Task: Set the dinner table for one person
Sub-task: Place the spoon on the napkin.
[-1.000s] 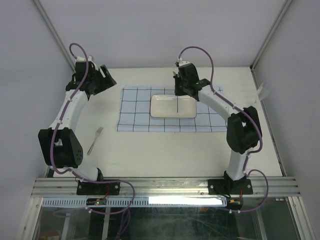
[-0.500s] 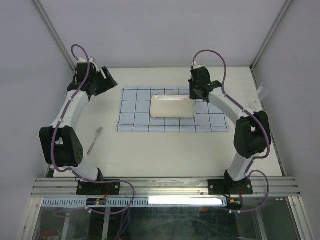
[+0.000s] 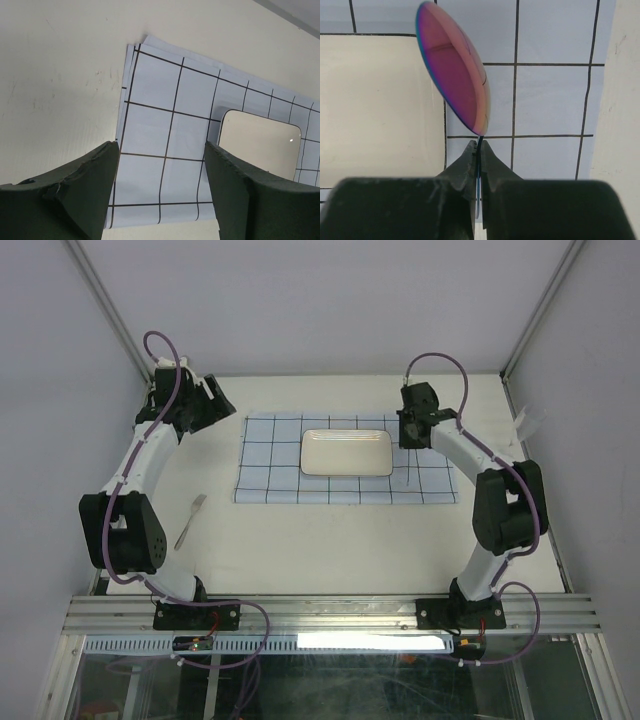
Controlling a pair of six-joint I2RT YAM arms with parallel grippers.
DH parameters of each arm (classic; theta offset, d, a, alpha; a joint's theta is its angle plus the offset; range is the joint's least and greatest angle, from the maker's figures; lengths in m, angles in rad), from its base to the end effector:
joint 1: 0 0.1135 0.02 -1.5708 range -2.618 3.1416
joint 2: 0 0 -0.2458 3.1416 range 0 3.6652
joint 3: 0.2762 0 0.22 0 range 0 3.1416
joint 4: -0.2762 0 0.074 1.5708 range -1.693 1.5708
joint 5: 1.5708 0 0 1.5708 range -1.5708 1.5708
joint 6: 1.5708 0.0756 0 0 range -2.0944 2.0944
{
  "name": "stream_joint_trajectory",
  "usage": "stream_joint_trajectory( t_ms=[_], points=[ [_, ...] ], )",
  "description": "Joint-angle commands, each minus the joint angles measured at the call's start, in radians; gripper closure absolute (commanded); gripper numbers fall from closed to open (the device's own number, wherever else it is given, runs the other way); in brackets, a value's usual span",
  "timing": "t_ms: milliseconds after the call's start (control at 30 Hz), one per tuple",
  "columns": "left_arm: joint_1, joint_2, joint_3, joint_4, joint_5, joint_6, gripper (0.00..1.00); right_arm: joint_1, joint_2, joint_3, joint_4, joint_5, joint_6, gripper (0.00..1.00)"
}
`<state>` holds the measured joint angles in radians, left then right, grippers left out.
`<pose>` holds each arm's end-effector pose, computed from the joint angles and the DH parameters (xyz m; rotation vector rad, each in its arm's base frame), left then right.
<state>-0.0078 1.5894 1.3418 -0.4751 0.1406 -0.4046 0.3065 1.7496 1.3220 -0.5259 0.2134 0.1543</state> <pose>0.3560 -0.0134 0.2671 -0.3837 2.2814 -0.3731 0.3545 0.0954 0.2016 -0.1046 2.4925 -0.0785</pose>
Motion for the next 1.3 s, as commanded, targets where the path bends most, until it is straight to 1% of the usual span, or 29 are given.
stream_joint_trajectory(
  t_ms=[0,367,933,1267],
  points=[
    [-0.011,-0.002,-0.005,0.058,0.019,-0.005,0.30,-0.008,-0.061,-0.018,0.045,-0.002,-0.027,1.00],
    [-0.012,0.008,-0.023,0.076,0.021,-0.009,0.30,-0.032,-0.031,-0.047,0.078,-0.006,-0.044,1.00],
    [-0.012,0.020,-0.038,0.087,0.010,-0.010,0.30,-0.038,0.076,-0.017,0.123,-0.019,-0.052,1.00],
    [-0.012,0.041,-0.030,0.088,0.002,-0.006,0.30,-0.038,0.137,0.035,0.126,-0.024,-0.057,1.00]
  ],
)
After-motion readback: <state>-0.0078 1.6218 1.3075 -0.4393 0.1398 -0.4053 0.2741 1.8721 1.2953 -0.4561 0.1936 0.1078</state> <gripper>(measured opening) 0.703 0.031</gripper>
